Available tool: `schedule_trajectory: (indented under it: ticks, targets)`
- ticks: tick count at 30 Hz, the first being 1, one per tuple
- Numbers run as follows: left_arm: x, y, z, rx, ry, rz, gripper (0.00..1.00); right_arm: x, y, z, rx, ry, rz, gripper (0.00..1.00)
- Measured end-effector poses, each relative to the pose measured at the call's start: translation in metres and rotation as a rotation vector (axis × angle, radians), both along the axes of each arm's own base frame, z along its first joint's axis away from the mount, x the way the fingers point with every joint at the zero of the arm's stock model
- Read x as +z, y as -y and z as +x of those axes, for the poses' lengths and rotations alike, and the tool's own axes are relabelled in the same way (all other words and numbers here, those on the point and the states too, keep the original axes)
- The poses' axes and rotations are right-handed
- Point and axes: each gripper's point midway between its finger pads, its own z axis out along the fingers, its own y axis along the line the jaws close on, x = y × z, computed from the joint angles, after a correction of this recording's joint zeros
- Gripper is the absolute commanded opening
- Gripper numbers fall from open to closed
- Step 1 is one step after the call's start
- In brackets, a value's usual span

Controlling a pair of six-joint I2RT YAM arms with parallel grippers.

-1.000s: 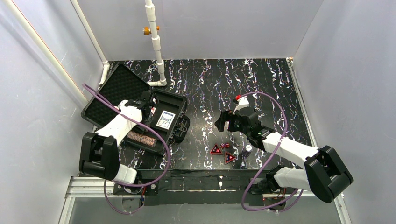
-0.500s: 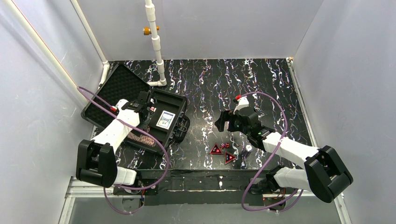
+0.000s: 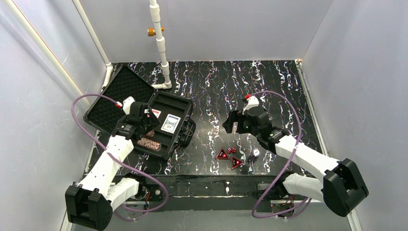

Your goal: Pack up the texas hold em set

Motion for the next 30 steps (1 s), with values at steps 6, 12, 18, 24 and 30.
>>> schedule_trajectory:
  ticks: [6, 12, 18, 24, 30]
  targets:
    - [-0.05, 0.046, 0.005, -0.393, -0.122, -0.037, 0.35, 0.051, 0.018, -0.018, -0.047, 0.009, 0.035, 0.98]
    - [-0.066, 0.047, 0.014, -0.431, -0.186, -0.006, 0.38, 0.073, 0.034, -0.039, -0.065, 0.004, 0.056, 0.98]
    - [-0.063, 0.029, 0.015, -0.366, -0.183, 0.07, 0.39, 0.085, 0.036, -0.042, -0.067, -0.004, 0.05, 0.98]
    - [-0.062, 0.022, 0.008, -0.342, -0.203, 0.092, 0.43, 0.096, 0.037, -0.043, -0.066, 0.002, 0.054, 0.98]
    - [-0.058, 0.022, 0.001, -0.35, -0.212, 0.087, 0.52, 0.095, 0.041, -0.047, -0.068, -0.015, 0.038, 0.98]
